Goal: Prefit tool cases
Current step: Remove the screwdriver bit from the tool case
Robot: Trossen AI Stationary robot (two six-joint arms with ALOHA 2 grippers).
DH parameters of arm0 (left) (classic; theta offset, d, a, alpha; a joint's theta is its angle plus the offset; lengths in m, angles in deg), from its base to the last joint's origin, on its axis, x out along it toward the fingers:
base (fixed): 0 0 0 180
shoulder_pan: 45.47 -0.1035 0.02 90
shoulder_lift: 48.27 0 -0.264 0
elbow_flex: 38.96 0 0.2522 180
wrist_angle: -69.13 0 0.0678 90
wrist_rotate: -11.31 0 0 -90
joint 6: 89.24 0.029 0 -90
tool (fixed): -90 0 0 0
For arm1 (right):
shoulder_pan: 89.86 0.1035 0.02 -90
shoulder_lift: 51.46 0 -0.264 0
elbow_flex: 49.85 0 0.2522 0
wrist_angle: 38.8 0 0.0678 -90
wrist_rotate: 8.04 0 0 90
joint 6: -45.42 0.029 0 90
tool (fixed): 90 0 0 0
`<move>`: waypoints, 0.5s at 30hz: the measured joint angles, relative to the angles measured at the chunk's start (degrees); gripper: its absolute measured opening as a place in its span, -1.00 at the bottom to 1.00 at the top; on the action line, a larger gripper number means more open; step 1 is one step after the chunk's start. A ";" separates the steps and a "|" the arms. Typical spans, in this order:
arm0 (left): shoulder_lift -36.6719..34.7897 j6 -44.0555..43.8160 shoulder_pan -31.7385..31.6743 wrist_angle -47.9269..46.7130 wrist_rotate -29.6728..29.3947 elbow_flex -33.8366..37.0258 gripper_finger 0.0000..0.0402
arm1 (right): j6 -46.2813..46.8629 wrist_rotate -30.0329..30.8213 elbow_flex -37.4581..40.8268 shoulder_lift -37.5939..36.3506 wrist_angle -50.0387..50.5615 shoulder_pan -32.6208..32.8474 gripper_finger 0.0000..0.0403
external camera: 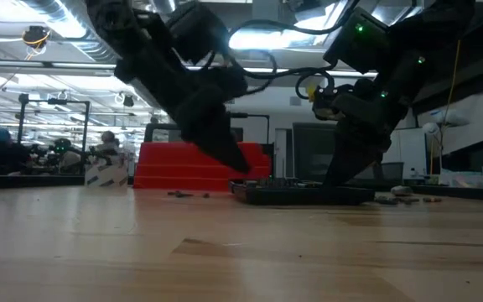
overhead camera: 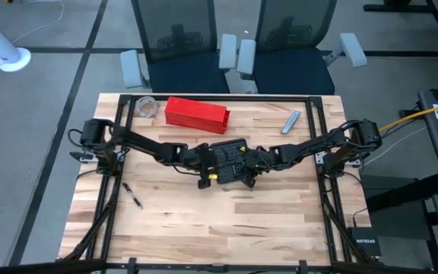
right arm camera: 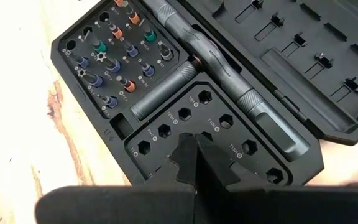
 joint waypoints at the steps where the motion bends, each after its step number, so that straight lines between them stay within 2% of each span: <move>1: 0.39 -0.06 -0.04 0.13 -0.03 0.01 -0.46 | -0.01 0.00 0.00 0.00 -0.02 0.00 -0.99; 9: 2.21 -1.70 0.53 0.42 1.42 -0.01 -0.48 | 0.00 0.18 0.00 0.00 -0.15 0.00 -0.99; 11: 2.24 -1.06 0.97 0.54 0.37 -0.01 -0.59 | 0.00 0.26 0.00 0.00 -0.15 0.00 -0.99; 15: 2.02 -3.09 0.89 0.63 0.26 -0.01 -0.93 | 0.00 0.33 0.00 0.00 -0.24 -0.02 -0.99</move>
